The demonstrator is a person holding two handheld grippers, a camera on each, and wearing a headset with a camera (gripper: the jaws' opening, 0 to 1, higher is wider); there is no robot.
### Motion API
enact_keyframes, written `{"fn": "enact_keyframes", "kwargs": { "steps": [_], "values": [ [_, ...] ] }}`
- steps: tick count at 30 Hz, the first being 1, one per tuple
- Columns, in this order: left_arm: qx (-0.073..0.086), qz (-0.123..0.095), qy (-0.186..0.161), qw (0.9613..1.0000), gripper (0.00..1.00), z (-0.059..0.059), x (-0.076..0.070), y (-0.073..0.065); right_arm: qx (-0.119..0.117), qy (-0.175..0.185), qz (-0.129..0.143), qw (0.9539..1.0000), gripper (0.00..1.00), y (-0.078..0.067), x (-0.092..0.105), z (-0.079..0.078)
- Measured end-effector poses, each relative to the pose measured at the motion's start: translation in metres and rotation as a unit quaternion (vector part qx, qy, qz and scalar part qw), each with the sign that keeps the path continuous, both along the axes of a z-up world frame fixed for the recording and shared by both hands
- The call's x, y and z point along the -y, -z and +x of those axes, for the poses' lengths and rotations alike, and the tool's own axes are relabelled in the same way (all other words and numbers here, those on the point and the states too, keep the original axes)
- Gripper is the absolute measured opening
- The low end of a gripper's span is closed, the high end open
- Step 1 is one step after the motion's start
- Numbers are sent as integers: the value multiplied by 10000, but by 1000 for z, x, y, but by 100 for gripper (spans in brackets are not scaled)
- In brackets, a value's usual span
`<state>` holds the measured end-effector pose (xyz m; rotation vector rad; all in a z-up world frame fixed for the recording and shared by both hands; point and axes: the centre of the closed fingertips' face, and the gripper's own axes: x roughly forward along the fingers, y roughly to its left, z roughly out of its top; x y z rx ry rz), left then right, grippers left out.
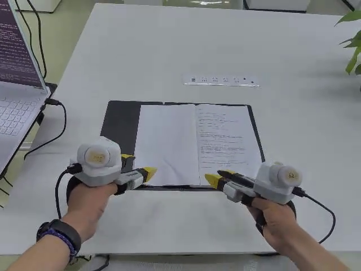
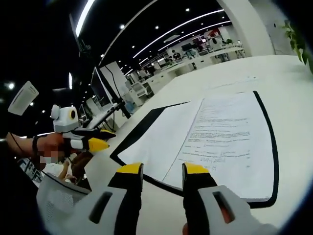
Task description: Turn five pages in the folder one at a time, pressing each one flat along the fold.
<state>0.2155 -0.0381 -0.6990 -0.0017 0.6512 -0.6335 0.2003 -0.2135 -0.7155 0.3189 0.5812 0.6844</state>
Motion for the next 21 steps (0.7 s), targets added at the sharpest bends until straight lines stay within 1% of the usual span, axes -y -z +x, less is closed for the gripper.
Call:
{"fn": "enact_keyframes", "kwargs": {
  "steps": [1, 2, 6, 7, 9, 11, 12, 14, 16, 18, 21],
  "values": [
    [56, 43, 36, 10000, 47, -2, 1, -4, 26, 32, 10, 10000, 32, -3, 3, 0],
    [79, 44, 58, 9999, 47, -3, 1, -7, 61, 64, 10, 10000, 33, -5, 7, 1],
    [217, 118, 133, 9996, 51, -7, 1, -22, 236, 147, -81, 9996, 39, -18, 25, 2],
    [234, 123, 143, 9995, 52, -3, 0, -22, 260, 149, -125, 9995, 40, -20, 30, 1],
    [303, 156, 171, 9993, 55, -4, -2, -30, 252, 165, -186, 9994, 43, -23, 38, -1],
    [288, 194, 181, 9992, 58, -6, -5, -35, 270, 181, -240, 9992, 47, -26, 44, -4],
    [287, 212, 191, 9992, 60, -7, -7, -38, 281, 190, -260, 9991, 49, -27, 48, -5],
    [354, 268, 210, 9988, 60, -9, -11, -45, 323, 246, -289, 9988, 51, -31, 57, -7],
    [431, 327, 234, 9983, 61, -11, -16, -52, 420, 384, -248, 9981, 53, -37, 67, -8],
    [472, 387, 240, 9978, 63, -13, -22, -57, 468, 449, -260, 9976, 56, -43, 75, -11],
    [509, 407, 213, 9976, 66, -16, -31, -63, 543, 499, -304, 9968, 60, -49, 84, -15]
  ]
}}
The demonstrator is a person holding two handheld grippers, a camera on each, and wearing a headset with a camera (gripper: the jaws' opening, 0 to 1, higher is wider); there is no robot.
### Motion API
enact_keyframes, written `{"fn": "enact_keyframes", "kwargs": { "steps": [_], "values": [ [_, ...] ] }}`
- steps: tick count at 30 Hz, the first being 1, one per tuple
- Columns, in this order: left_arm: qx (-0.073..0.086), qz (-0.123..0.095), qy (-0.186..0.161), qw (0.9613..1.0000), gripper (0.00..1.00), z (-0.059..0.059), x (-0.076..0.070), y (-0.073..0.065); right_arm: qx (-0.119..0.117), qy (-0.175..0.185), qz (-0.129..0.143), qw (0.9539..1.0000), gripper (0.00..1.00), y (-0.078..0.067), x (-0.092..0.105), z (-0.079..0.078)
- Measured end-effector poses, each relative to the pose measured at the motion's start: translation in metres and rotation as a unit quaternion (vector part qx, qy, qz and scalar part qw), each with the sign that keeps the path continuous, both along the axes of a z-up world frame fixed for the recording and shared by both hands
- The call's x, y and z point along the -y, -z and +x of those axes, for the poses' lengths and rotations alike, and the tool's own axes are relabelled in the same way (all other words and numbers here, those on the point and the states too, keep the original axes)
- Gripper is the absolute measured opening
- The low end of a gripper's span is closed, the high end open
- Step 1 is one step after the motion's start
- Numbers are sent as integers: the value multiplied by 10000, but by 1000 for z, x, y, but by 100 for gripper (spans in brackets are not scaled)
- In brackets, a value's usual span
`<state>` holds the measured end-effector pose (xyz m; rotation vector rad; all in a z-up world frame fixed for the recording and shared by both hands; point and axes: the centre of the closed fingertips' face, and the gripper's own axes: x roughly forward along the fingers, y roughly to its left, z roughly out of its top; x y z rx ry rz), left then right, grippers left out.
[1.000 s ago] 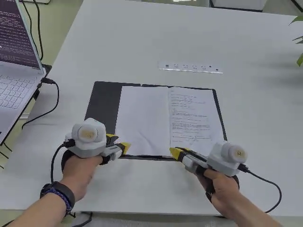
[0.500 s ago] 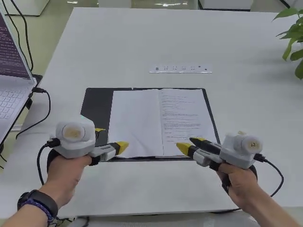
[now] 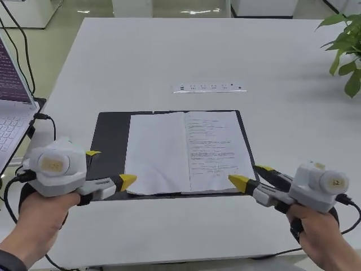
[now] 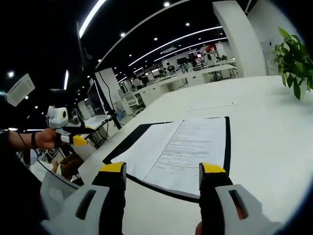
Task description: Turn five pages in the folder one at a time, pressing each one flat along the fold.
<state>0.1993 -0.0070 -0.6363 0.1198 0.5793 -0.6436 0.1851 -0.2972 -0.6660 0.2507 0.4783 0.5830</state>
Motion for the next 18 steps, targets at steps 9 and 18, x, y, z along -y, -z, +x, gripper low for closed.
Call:
{"fn": "enact_keyframes", "kwargs": {
  "steps": [9, 18],
  "values": [
    [68, -96, -323, 9994, 71, -14, -22, -13, 71, 136, -181, 9997, 69, -11, 20, -15],
    [72, -77, -383, 9992, 73, -24, -25, -12, 24, 241, -157, 9996, 72, -11, 27, -27]
  ]
}}
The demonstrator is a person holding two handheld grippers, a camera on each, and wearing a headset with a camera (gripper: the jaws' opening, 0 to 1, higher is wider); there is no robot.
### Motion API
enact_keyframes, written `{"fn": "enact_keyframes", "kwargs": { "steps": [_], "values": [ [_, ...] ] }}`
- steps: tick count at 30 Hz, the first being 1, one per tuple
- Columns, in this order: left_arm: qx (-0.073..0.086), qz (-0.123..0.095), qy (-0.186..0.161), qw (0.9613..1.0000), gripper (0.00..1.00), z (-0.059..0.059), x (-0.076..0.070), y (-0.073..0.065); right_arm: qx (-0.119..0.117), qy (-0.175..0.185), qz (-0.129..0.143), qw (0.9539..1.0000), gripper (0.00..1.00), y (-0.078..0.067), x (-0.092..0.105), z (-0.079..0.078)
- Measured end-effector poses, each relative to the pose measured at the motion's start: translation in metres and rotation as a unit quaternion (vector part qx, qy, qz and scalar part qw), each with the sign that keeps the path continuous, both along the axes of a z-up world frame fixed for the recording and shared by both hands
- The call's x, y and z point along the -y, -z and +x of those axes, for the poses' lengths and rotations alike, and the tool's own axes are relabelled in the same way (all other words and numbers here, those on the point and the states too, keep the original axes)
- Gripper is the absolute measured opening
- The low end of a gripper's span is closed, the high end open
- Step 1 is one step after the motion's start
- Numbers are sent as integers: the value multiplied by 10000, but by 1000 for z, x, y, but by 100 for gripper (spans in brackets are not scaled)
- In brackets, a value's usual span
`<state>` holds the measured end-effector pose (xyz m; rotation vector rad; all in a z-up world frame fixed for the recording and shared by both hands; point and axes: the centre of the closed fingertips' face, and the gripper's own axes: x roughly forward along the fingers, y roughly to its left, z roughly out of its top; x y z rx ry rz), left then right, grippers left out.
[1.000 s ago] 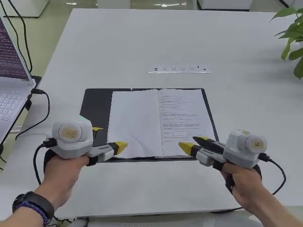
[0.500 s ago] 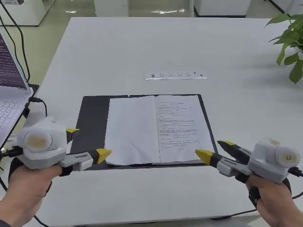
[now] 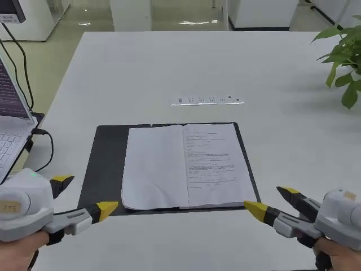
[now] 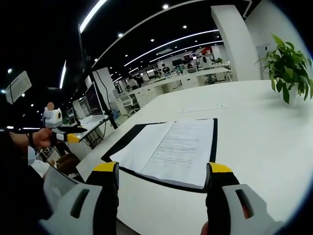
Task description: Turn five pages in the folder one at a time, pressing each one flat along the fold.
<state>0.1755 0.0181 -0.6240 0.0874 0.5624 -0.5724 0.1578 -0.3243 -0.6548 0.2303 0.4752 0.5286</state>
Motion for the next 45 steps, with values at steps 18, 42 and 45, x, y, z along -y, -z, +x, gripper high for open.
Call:
{"fn": "enact_keyframes", "kwargs": {
  "steps": [18, 42, 45],
  "values": [
    [20, -205, 247, 9995, 72, 10, 52, 1, -34, 147, 151, 9998, 72, 2, 13, -9],
    [-22, -398, 1398, 9894, 64, 20, 180, 9, -146, 246, 346, 9990, 71, 13, 29, -22],
    [-71, -397, 1508, 9877, 65, 22, 194, 12, -168, 243, 340, 9990, 71, 14, 31, -22]
  ]
}}
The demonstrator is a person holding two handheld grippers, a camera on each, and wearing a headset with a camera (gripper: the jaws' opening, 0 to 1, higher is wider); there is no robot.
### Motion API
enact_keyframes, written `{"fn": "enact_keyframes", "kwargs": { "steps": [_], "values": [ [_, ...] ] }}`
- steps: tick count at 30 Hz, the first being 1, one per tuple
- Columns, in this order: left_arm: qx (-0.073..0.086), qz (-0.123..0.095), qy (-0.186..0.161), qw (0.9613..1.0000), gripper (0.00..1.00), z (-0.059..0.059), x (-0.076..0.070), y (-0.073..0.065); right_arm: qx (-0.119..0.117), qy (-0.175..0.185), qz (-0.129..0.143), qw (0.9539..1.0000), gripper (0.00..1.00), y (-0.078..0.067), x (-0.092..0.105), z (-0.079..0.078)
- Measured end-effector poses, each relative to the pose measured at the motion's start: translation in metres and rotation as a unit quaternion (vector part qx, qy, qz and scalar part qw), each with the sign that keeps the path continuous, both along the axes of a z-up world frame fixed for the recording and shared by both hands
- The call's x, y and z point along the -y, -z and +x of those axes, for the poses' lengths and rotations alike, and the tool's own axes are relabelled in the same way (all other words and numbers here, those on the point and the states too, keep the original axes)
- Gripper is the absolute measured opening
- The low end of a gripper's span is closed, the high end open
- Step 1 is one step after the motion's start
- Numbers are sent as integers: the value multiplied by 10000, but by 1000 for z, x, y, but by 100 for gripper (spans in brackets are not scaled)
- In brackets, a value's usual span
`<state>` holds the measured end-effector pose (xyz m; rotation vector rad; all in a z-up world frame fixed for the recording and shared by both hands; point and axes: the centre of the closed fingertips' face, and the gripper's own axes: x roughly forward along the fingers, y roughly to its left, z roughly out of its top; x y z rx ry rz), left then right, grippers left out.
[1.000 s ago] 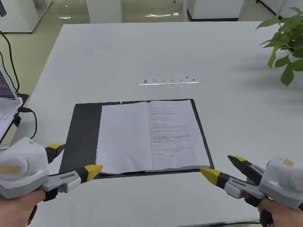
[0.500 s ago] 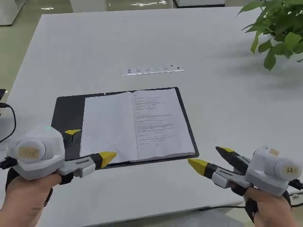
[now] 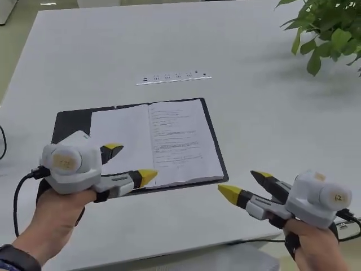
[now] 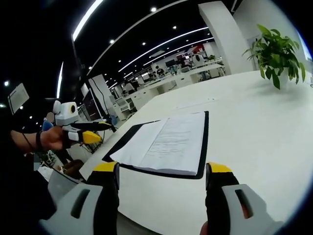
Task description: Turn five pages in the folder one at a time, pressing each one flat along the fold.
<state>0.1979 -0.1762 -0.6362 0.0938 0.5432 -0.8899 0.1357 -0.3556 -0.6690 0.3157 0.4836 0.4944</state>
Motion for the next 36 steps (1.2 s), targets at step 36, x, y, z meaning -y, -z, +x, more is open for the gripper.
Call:
{"fn": "enact_keyframes", "kwargs": {
  "steps": [36],
  "values": [
    [-314, 645, 644, 9953, 70, 49, 144, 97, -387, -67, 49, 9992, 70, 24, 16, 3]
  ]
}}
